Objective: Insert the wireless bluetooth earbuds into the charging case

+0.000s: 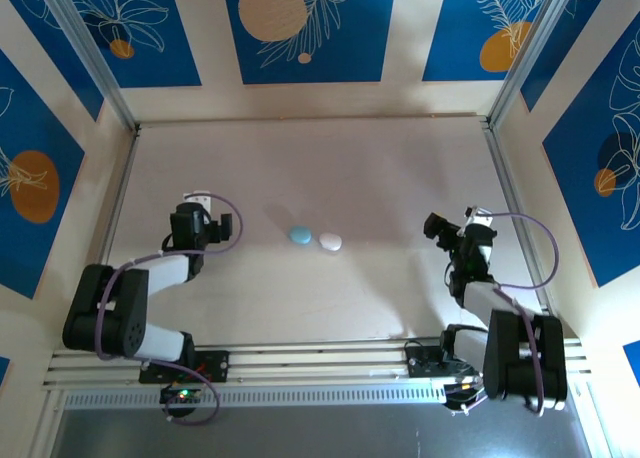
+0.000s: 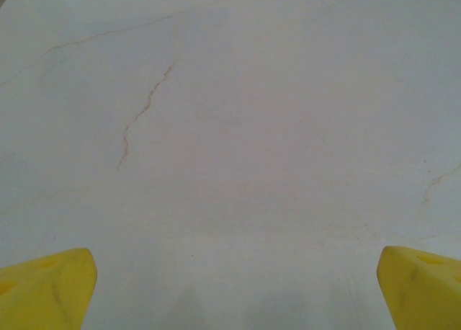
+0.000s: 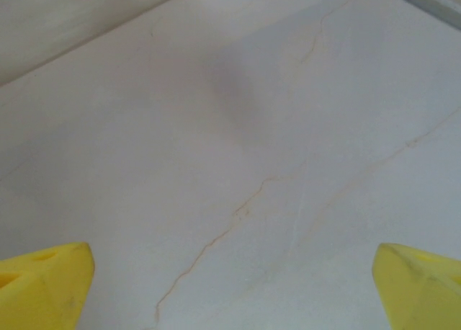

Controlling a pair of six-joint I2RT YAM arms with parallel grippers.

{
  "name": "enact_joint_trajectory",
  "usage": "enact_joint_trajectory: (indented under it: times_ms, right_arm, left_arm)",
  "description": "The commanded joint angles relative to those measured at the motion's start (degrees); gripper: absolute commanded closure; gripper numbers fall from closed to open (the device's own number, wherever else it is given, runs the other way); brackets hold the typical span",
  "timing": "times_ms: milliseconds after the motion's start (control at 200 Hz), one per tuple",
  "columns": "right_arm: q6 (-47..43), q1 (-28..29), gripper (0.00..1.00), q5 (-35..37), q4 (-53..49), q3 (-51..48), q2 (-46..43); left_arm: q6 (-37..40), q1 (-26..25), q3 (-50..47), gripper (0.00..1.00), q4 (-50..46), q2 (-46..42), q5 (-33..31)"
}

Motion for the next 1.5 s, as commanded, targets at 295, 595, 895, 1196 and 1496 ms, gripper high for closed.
enact_joint_trajectory:
  times_ms: [295, 595, 895, 1196, 1496]
  right_arm:
    - [-11.4, 7.5, 0.01, -1.9, 20.3, 5.8, 17.0]
    - [-17.6, 11.8, 0.01, -2.1, 18.5, 9.1, 21.0]
    - [-15.1, 8.3, 0.01, -7.5, 12.4, 12.3, 21.1]
    - [-15.5, 8.7, 0.01, -7.1, 12.6, 12.1, 21.0]
    - [-15.4, 8.5, 0.01, -7.6, 12.0, 12.5, 21.2]
  left_arm:
    - [4.2, 0.9, -4.7, 0.0, 24.2, 4.9, 3.7]
    - [6.6, 0.9, -9.2, 0.0, 35.6, 7.9, 9.7]
    - [4.0, 2.8, -4.2, 0.0, 25.5, 7.8, 9.5]
    - [4.0, 2.8, -4.5, 0.0, 26.0, 7.6, 9.4]
    - [4.0, 2.8, -4.5, 0.0, 26.0, 7.6, 9.4]
